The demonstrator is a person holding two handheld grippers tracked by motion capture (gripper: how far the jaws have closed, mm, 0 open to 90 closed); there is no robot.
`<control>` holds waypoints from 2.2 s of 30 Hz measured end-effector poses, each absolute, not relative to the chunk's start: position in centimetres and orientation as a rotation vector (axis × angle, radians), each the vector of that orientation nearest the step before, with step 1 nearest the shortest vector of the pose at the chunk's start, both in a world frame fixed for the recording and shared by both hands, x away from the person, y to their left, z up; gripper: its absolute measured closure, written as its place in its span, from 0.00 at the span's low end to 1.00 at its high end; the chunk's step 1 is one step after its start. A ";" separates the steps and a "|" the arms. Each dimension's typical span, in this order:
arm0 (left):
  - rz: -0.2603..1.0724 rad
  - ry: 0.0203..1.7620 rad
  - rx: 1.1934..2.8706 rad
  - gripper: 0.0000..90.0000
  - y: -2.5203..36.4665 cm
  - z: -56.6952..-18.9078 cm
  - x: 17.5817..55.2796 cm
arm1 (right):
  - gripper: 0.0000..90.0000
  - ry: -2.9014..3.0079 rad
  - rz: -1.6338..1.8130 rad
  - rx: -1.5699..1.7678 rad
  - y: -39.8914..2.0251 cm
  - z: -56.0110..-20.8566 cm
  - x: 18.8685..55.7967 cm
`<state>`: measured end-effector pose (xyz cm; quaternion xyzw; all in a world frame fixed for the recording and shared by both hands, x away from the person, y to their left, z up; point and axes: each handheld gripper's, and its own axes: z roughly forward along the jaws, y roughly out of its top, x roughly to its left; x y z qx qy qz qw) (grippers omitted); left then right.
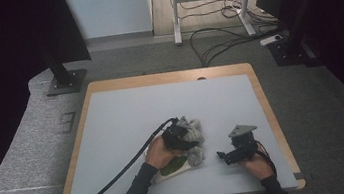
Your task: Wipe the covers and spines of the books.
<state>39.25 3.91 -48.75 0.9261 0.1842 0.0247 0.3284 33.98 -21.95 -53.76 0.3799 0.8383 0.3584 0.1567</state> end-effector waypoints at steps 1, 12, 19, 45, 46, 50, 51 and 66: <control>0.068 0.480 2.428 0.69 4.0 -48.7 39.2 | 0.00 2.399 1.026 1.089 -21.9 -53.8 34.0; 0.042 0.506 2.415 0.69 5.9 -48.8 38.9 | 0.00 2.397 1.026 1.089 -21.9 -53.8 34.0; 0.046 0.520 2.414 0.69 7.5 -48.8 38.7 | 0.00 2.398 1.025 1.086 -21.9 -53.8 34.0; 0.097 0.596 2.395 0.69 13.8 -48.5 35.9 | 0.00 2.398 1.026 1.084 -21.9 -53.8 34.0; 0.098 0.599 2.394 0.69 14.0 -48.5 35.7 | 0.00 2.397 1.026 1.084 -21.9 -53.8 34.0; 0.104 0.610 2.391 0.69 15.0 -48.5 35.3 | 0.00 2.397 1.026 1.084 -21.9 -53.8 34.0; 0.105 0.611 2.393 0.69 15.2 -48.5 35.3 | 0.00 2.398 1.026 1.085 -21.9 -53.8 34.0; 0.126 0.651 2.375 0.69 17.5 -48.4 33.8 | 0.00 2.396 1.026 1.086 -21.9 -53.8 34.0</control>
